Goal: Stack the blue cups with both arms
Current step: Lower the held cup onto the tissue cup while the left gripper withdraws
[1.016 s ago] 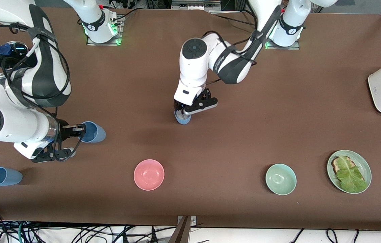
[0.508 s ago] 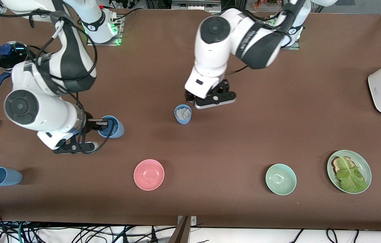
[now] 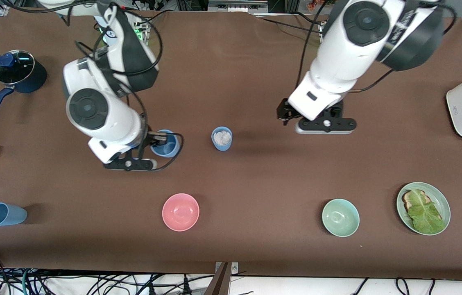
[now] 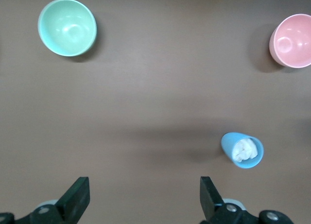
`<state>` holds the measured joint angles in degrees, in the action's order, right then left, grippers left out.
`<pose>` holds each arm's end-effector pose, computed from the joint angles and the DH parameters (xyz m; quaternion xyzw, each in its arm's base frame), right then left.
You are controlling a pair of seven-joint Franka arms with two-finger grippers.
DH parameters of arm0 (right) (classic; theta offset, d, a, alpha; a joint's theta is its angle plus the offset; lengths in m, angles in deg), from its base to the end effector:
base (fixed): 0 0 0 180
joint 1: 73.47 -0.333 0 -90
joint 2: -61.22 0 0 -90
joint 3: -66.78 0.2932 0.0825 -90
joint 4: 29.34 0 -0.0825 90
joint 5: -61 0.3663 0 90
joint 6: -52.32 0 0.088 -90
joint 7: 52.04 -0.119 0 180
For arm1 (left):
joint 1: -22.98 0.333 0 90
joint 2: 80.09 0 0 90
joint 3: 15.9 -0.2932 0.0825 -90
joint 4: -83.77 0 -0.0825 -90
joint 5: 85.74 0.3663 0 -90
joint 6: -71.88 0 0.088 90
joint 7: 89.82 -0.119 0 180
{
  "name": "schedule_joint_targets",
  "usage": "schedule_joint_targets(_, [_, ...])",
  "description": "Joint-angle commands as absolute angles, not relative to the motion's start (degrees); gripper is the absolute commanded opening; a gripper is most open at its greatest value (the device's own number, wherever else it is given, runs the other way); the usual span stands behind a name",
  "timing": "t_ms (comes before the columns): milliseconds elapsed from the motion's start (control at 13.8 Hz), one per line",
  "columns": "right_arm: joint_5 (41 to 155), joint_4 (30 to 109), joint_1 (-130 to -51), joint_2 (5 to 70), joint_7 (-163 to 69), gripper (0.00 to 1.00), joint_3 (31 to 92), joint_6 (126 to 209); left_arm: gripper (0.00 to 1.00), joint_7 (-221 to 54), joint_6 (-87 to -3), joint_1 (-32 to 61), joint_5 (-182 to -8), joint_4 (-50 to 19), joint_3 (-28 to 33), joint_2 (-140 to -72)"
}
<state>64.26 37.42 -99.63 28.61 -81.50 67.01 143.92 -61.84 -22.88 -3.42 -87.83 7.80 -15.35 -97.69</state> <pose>0.6006 0.3047 0.4277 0.9968 -0.0297 -0.0736 0.0057 0.5588 -0.2877 0.5300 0.9997 0.0106 0.0002 0.0222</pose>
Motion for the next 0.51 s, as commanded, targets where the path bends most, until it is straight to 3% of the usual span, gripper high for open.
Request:
schedule_joint_targets(0, [64.5, 37.5, -104.0, 28.1, -89.0, 0.00, 66.5, 144.6, 1.00, -65.8, -20.2, -0.5, -85.4, 7.0, -15.0, -94.4])
schedule_joint_targets(435, [63.9, 37.5, -111.1, 25.4, -100.9, 0.00, 66.4, 149.5, 1.00, -67.4, -19.0, 10.1, -85.3, 6.6, -15.6, -89.3])
